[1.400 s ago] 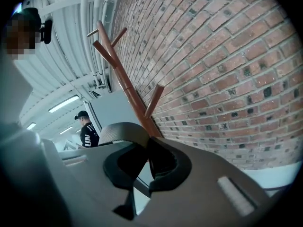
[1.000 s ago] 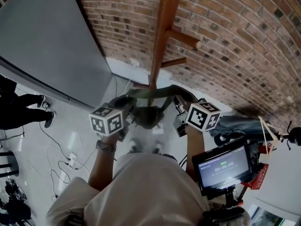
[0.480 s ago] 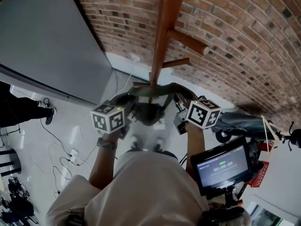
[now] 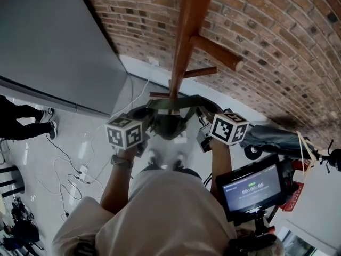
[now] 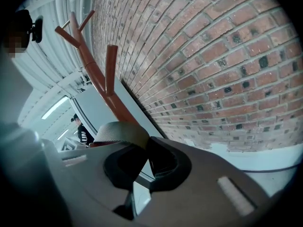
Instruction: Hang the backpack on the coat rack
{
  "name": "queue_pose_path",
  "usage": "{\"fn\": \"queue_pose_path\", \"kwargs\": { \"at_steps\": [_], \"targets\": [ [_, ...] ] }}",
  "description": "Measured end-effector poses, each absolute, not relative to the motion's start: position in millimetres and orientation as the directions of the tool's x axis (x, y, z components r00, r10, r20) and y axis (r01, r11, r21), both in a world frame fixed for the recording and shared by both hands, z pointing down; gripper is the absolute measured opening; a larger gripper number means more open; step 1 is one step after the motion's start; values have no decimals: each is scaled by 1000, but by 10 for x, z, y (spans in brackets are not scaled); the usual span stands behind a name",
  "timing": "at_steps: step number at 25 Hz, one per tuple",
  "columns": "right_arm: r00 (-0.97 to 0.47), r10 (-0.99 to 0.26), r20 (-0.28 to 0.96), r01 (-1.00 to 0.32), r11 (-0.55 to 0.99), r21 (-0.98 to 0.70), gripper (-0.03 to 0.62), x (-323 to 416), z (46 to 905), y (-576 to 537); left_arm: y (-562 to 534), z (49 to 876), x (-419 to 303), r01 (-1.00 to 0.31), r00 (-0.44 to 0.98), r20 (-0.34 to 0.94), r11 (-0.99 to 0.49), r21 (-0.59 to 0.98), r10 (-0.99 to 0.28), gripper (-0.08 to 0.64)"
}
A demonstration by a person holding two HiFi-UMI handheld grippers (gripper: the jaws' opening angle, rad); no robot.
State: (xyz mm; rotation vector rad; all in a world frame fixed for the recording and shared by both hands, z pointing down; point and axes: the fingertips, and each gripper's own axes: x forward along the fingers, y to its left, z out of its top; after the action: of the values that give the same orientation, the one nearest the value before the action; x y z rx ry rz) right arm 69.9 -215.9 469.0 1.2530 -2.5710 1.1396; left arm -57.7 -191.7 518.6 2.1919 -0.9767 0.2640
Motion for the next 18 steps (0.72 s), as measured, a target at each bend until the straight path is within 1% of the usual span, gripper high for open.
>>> {"fn": "queue_pose_path", "kwargs": {
  "at_steps": [6, 18],
  "targets": [
    [-673, -627, 394, -708, 390, -589, 8, 675, 4870, -2131, -1901, 5378, -523, -713, 696, 467, -451, 537, -545, 28],
    [-706, -568, 423, -679, 375, -631, 9, 599, 5157, -2066, -1868, 5610, -405, -713, 699, 507, -438, 548, -503, 31]
  ]
}}
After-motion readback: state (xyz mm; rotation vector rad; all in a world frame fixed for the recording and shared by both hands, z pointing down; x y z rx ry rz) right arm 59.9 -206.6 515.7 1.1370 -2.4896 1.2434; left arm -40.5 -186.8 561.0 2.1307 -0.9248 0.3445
